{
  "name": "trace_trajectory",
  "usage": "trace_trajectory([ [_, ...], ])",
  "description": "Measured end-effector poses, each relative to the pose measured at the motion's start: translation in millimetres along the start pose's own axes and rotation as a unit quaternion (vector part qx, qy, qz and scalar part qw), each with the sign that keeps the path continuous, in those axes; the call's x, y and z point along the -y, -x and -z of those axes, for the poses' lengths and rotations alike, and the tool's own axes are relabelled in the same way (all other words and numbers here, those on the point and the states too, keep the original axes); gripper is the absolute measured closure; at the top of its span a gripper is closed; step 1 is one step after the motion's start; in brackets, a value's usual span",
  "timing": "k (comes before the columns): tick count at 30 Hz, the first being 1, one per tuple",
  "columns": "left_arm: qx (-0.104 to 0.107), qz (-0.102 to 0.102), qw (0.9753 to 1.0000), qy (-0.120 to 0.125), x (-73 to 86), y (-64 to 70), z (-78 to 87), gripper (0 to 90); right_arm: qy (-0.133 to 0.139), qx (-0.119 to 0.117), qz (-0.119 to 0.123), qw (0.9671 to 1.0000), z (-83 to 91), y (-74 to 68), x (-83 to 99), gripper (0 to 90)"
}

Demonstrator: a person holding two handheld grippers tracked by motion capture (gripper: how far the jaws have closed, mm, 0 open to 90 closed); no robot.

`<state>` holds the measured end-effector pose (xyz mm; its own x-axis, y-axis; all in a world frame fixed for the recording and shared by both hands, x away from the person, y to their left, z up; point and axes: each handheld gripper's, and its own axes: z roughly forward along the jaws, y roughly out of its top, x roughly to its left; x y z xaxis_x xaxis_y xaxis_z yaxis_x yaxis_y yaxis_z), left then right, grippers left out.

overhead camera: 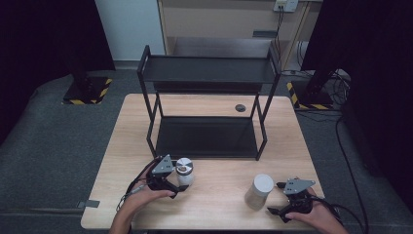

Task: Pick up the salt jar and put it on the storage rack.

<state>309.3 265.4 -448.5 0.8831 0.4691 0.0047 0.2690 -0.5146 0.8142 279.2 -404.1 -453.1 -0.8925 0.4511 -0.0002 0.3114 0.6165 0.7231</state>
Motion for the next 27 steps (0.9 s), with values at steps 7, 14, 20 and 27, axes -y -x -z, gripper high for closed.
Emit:
trace_trajectory([
  [7, 0.005, -0.004, 0.9999, 0.009, -0.3, -1.2, -6.3, 1.9, 0.000, 0.001, -0.001, 1.0000, 0.1, -0.4, 0.1, 1.4],
  [14, 0.007, -0.005, 0.9996, 0.026, 1.3, -2.0, -10.4, 6.5, 0.000, 0.001, -0.001, 1.0000, 0.2, -0.6, 0.2, 1.4],
  [20, 0.009, -0.010, 0.9994, 0.031, 0.9, -1.8, -14.4, 12.4, 0.000, 0.002, -0.002, 1.0000, 0.3, -1.0, 0.3, 1.5],
  [27, 0.016, -0.008, 0.9991, 0.039, 3.5, -4.5, -16.6, 20.5, 0.000, 0.002, -0.003, 1.0000, 0.6, -1.4, 0.6, 1.5],
])
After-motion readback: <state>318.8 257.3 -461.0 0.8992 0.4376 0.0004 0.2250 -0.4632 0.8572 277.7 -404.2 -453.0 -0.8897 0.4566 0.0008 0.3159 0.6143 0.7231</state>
